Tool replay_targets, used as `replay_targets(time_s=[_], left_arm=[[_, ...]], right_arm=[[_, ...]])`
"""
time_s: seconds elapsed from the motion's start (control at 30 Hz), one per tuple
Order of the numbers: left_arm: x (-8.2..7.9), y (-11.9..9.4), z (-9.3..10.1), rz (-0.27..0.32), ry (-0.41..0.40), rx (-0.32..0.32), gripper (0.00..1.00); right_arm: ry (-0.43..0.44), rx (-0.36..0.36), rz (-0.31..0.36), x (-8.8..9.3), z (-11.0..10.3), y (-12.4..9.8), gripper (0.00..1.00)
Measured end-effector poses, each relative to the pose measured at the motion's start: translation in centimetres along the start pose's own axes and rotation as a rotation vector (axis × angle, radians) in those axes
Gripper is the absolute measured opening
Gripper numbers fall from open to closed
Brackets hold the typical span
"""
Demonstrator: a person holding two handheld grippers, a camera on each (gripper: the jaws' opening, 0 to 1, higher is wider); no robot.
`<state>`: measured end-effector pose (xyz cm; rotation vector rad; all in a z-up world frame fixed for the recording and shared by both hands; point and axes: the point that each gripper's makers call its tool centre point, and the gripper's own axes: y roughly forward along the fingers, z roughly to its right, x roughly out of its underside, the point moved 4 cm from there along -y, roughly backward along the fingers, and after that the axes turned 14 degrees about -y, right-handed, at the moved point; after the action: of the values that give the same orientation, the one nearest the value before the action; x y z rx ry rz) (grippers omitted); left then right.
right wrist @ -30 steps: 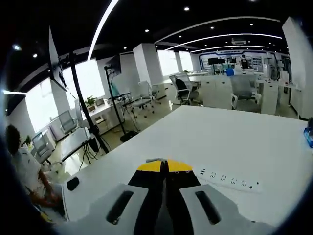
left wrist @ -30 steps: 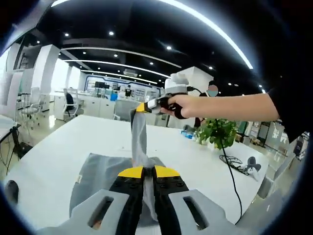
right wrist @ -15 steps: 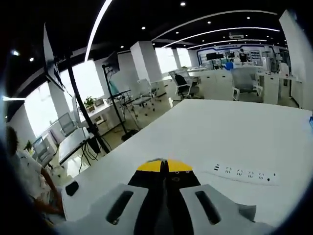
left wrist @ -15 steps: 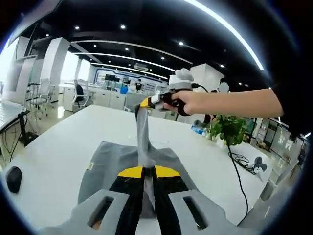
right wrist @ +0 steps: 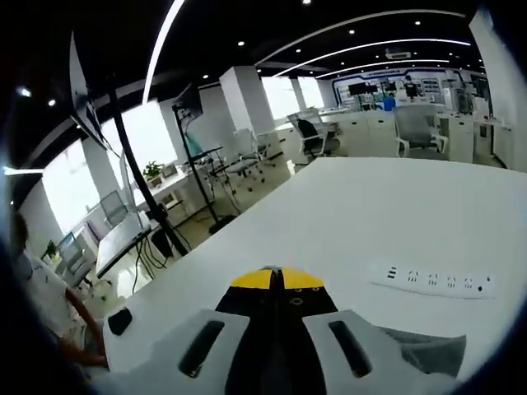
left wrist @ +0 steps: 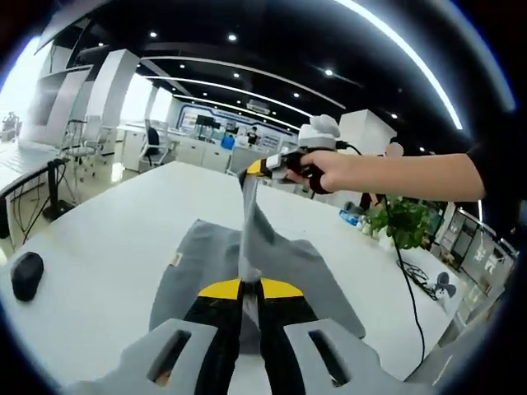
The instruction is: Fold the towel on the table until its edges align and the towel forms a compact rectangular stack.
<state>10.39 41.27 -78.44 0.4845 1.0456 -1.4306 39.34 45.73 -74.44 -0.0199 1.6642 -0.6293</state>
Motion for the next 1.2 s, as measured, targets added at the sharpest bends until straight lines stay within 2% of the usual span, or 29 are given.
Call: replay_targets(time_s=[0.3, 0.4, 0.53, 0.67, 0.8, 1.07, 1.17, 1.2], left_arm=[[0.8, 0.5, -1.9, -0.017, -0.033, -0.033, 0.07], [1.2, 0.4, -2.7, -0.013, -0.04, -0.068, 0.07], [1.8, 0.6, -4.1, -0.003, -0.088, -0.106, 0.07], [2.5, 0.9, -5.3, -0.019, -0.144, -0.144, 0.07], [2.7, 1.1, -6.3, -0.013, -0.182, -0.168, 0.07], [3.7, 1.5, -7.7, -0.047, -0.212, -0.221, 0.07], [4.6, 1.5, -8.6, -0.073, -0.245, -0.27, 0.05], [4.7, 1.5, -8.8, -0.073, -0.247, -0.268, 0.05]], right_arm=[[0.028, -0.005, -0.035, 2.1, -0.8, 2.7, 0.0], [0.045, -0.002, -0.04, 2.7, -1.2, 3.6, 0.0], [0.05, -0.002, -0.049, 3.5, -1.9, 4.8, 0.0], [0.06, 0.002, -0.063, 4.4, -2.5, 6.0, 0.0], [0.036, 0.026, -0.079, 5.2, -2.8, 7.1, 0.0], [0.002, 0.063, -0.088, 6.7, -4.0, 9.1, 0.0], [-0.007, 0.062, -0.102, 7.6, -4.2, 9.7, 0.0], [-0.011, 0.062, -0.103, 7.8, -4.2, 9.7, 0.0]])
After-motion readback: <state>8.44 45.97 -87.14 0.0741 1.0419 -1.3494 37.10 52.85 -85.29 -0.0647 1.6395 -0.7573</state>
